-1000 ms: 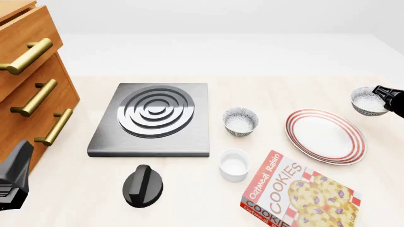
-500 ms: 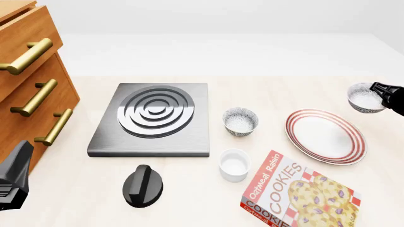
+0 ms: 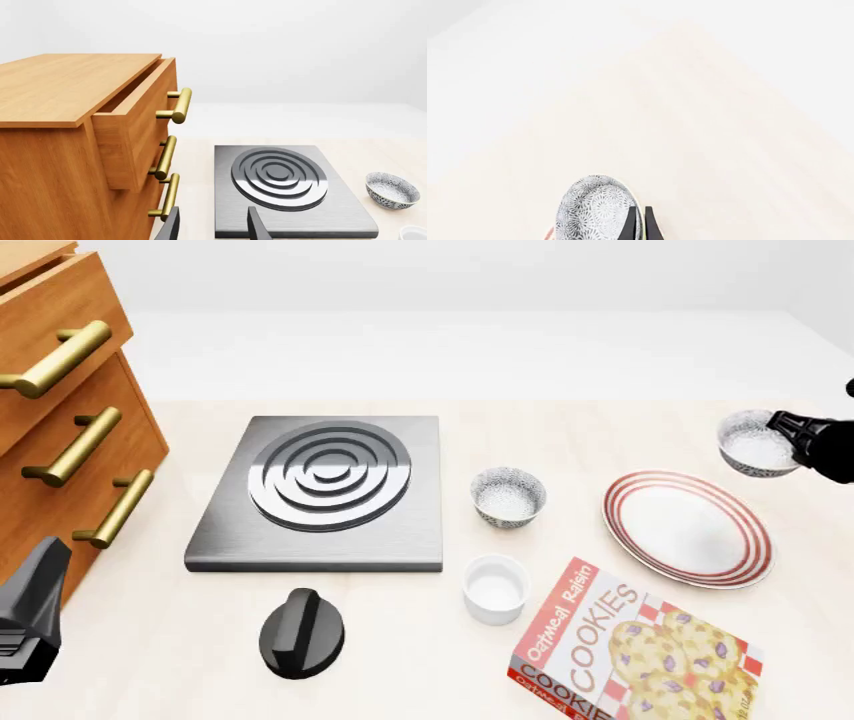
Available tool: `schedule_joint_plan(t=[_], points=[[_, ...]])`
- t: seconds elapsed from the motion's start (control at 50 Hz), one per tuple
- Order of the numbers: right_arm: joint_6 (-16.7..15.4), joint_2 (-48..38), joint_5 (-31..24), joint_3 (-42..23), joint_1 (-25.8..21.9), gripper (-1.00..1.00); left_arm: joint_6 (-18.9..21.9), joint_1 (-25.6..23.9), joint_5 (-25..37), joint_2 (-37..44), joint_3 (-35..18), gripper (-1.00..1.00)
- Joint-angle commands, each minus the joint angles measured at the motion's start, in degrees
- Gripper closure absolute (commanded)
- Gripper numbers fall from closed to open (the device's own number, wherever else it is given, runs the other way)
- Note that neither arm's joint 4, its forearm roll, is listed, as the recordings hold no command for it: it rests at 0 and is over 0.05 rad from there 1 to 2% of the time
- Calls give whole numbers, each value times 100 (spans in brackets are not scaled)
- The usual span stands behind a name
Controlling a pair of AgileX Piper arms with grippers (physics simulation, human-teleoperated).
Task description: Pick the akita bowl next to the plate and place it on the plate.
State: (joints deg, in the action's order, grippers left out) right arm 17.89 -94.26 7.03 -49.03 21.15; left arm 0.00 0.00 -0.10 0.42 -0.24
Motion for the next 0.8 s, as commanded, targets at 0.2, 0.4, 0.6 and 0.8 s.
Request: schedule_joint_plan(t=[0.2,0.4,0.6,0.8], points=[[114,431,-26,310,-313,100,0,0,0,0,0,-100],[155,596,-93,389,-435,100,0,0,0,0,0,-100],[195,794,-135,524,-580,100,0,0,0,0,0,-100],[222,841,-64,707,-692,100,0,0,0,0,0,-100]])
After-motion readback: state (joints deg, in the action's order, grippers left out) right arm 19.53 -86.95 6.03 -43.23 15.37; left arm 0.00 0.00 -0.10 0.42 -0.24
